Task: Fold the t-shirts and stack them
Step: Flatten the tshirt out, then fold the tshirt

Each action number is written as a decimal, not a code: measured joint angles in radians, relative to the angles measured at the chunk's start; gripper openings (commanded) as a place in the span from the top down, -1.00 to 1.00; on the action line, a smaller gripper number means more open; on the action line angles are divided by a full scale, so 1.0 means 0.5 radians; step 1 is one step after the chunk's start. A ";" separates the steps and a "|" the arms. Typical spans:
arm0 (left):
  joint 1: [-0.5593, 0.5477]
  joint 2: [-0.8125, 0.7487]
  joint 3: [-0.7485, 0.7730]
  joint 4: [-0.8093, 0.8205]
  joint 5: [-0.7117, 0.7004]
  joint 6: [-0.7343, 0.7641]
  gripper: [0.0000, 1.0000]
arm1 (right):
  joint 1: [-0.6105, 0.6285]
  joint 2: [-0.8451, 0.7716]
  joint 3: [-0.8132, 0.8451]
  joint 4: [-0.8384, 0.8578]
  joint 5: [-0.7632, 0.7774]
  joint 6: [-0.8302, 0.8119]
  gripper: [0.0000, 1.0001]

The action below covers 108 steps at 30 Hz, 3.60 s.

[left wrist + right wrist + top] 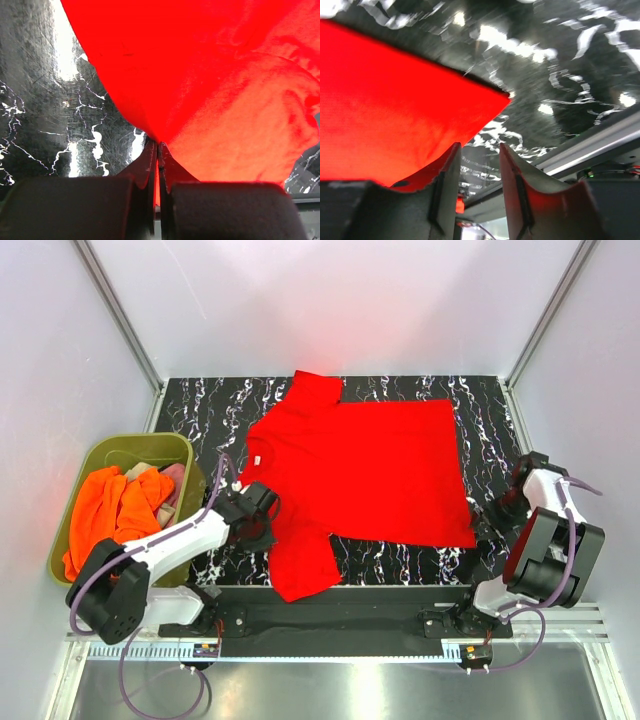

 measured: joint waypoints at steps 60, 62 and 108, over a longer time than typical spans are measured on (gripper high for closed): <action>0.085 -0.053 0.555 -0.208 -0.076 0.230 1.00 | -0.042 0.073 -0.060 0.241 -0.053 -0.005 1.00; 0.121 0.033 0.644 -0.209 -0.082 0.268 1.00 | -0.031 0.121 -0.021 0.240 -0.075 -0.013 1.00; 0.655 0.925 1.373 -0.163 0.013 0.509 1.00 | 0.206 1.116 1.102 0.188 -0.241 -0.099 1.00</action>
